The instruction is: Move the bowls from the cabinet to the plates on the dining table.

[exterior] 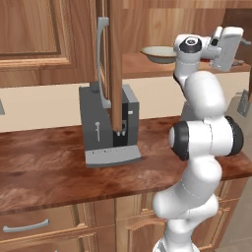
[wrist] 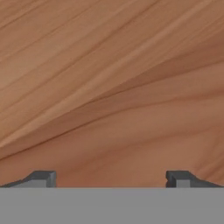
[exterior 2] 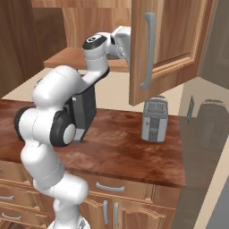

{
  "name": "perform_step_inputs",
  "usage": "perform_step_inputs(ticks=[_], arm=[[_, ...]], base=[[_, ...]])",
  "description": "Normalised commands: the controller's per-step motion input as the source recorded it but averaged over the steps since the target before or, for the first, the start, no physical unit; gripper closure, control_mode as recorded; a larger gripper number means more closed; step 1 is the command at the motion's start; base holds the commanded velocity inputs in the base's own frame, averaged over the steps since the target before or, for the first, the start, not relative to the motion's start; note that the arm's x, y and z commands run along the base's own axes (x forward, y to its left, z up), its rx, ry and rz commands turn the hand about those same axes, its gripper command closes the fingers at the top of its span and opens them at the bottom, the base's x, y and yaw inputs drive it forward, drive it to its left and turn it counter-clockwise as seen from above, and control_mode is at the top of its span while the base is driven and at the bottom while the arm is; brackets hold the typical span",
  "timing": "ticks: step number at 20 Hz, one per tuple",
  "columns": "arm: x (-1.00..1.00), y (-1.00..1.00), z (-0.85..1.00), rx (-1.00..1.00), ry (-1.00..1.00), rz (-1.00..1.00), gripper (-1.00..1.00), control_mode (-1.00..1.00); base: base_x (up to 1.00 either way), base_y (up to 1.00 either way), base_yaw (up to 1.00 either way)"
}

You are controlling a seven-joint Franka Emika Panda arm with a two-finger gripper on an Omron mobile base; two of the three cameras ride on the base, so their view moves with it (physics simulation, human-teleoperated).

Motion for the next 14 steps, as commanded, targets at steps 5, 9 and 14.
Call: perform_step_inputs(ticks=[5, 9, 14], arm=[[-0.06, -0.27, 0.0, 0.0, 0.0, -0.19, -1.0, -1.0], [-0.25, -0.4, 0.0, 0.0, 0.0, -0.19, -1.0, -1.0], [-0.67, -0.54, 0.0, 0.0, -0.12, -0.1, -1.0, -1.0]], base=[[0.0, 0.0, 0.0], [0.0, 0.0, 0.0], [0.0, 0.0, 0.0]])
